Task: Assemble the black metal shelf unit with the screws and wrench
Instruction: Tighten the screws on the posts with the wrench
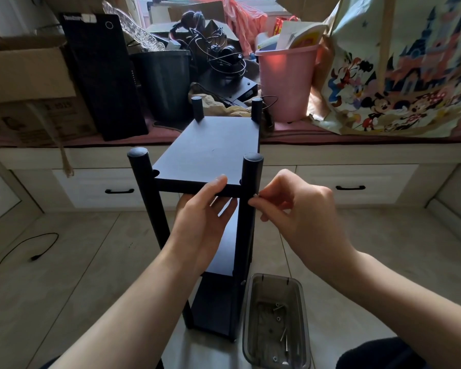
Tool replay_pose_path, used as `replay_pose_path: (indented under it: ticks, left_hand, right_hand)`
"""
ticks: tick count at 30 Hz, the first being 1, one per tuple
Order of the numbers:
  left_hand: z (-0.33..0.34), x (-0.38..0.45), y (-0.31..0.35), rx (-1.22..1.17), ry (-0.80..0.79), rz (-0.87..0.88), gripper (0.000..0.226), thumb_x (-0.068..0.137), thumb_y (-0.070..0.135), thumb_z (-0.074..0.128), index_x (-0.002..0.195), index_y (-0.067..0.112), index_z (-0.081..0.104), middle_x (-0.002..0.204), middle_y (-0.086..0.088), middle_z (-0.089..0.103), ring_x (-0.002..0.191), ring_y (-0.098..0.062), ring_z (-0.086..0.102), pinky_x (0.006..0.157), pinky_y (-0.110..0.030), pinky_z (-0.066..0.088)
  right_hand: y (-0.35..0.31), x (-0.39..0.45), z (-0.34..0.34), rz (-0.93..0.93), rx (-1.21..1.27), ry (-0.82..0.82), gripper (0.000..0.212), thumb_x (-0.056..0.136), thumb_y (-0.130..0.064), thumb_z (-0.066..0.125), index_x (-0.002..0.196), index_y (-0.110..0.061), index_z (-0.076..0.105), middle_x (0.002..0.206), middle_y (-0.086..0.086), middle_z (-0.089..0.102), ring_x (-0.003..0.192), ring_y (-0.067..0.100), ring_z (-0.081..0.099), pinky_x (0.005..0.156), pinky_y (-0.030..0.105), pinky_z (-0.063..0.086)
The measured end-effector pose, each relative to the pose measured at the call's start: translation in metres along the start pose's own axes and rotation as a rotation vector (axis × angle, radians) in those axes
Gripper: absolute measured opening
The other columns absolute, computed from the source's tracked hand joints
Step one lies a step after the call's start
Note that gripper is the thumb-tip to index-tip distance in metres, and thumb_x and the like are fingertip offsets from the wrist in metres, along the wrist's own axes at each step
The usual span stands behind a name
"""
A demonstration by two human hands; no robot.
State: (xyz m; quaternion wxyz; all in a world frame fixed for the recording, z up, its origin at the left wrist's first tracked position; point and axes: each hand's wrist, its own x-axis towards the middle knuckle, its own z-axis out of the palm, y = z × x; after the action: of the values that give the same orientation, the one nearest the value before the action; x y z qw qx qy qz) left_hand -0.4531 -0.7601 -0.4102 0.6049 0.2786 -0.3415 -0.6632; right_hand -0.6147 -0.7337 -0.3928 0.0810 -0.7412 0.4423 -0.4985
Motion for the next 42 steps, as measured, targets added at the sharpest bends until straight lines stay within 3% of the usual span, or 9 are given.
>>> replay_pose_path:
  ticks: [4,9,13,18,22,27,32,39,42]
  left_hand:
    - [-0.002,0.001,-0.001,-0.009,-0.003,-0.002,0.004,0.079,0.023,0.070,0.078,0.019,0.072,0.093,-0.003,0.067,0.095,-0.017,0.068,0.089,-0.029,0.054]
    - [-0.002,0.002,-0.002,-0.016,-0.003,-0.006,0.008,0.077,0.023,0.071,0.083,0.017,0.070,0.096,-0.005,0.066,0.096,-0.018,0.068,0.089,-0.029,0.055]
    - [-0.003,0.001,-0.001,0.002,-0.018,0.011,0.005,0.079,0.023,0.071,0.082,0.020,0.073,0.092,-0.002,0.070,0.096,-0.018,0.070,0.088,-0.028,0.056]
    - [-0.002,0.000,-0.001,0.002,-0.008,0.016,0.004,0.078,0.022,0.071,0.076,0.022,0.075,0.088,0.000,0.071,0.094,-0.017,0.070,0.084,-0.027,0.057]
    - [-0.003,0.000,-0.001,-0.004,-0.022,0.004,0.005,0.080,0.022,0.073,0.084,0.019,0.073,0.097,-0.005,0.070,0.104,-0.022,0.067,0.091,-0.030,0.056]
    - [-0.004,0.000,-0.003,-0.003,-0.015,-0.018,0.009,0.080,0.023,0.073,0.085,0.016,0.071,0.103,-0.010,0.066,0.114,-0.031,0.064,0.101,-0.035,0.052]
    - [-0.006,0.001,-0.003,0.008,-0.021,-0.002,0.018,0.081,0.024,0.071,0.095,0.014,0.067,0.107,-0.011,0.063,0.111,-0.028,0.065,0.105,-0.037,0.051]
    - [-0.006,0.000,-0.002,0.017,-0.039,0.015,0.042,0.084,0.027,0.067,0.122,0.011,0.061,0.117,-0.007,0.071,0.112,-0.024,0.069,0.096,-0.032,0.055]
    - [-0.006,0.000,-0.001,0.017,-0.047,0.015,0.030,0.085,0.025,0.066,0.113,0.014,0.065,0.110,-0.003,0.073,0.104,-0.020,0.070,0.096,-0.033,0.055]
  right_hand:
    - [0.002,0.000,0.001,-0.107,-0.108,0.023,0.018,0.082,-0.006,0.078,0.081,-0.006,0.060,0.072,0.001,0.066,0.065,0.014,0.064,0.064,0.027,0.050]
    - [0.004,0.000,0.003,-0.187,-0.127,0.026,0.021,0.081,-0.003,0.078,0.080,-0.009,0.058,0.073,-0.002,0.062,0.066,0.013,0.058,0.065,0.021,0.046]
    - [0.004,0.001,0.003,-0.077,-0.056,0.043,0.017,0.081,-0.009,0.080,0.081,-0.009,0.063,0.070,-0.002,0.067,0.069,0.011,0.064,0.065,0.022,0.051]
    - [0.004,0.005,0.004,0.015,0.022,0.013,0.018,0.081,-0.017,0.080,0.080,-0.011,0.062,0.067,-0.007,0.065,0.065,0.004,0.065,0.062,0.012,0.050]
    - [0.007,0.009,0.003,0.101,0.050,-0.020,0.026,0.078,-0.032,0.081,0.079,-0.015,0.061,0.066,-0.009,0.063,0.062,0.007,0.062,0.057,0.013,0.047]
    - [0.017,0.023,-0.005,0.332,0.359,-0.164,0.052,0.062,-0.045,0.083,0.105,-0.028,0.058,0.089,-0.002,0.067,0.075,0.008,0.066,0.069,0.020,0.053]
    - [0.025,0.031,-0.007,0.422,0.496,-0.317,0.075,0.060,-0.042,0.084,0.128,-0.041,0.054,0.114,0.006,0.063,0.100,0.017,0.069,0.092,0.038,0.056]
    - [0.028,0.036,-0.004,0.544,0.561,-0.414,0.074,0.062,-0.039,0.086,0.125,-0.052,0.051,0.122,0.006,0.059,0.104,0.014,0.068,0.090,0.036,0.057]
    - [0.029,0.036,0.001,0.566,0.679,-0.414,0.073,0.064,-0.027,0.084,0.127,-0.044,0.053,0.125,0.007,0.060,0.106,0.020,0.069,0.095,0.043,0.055]
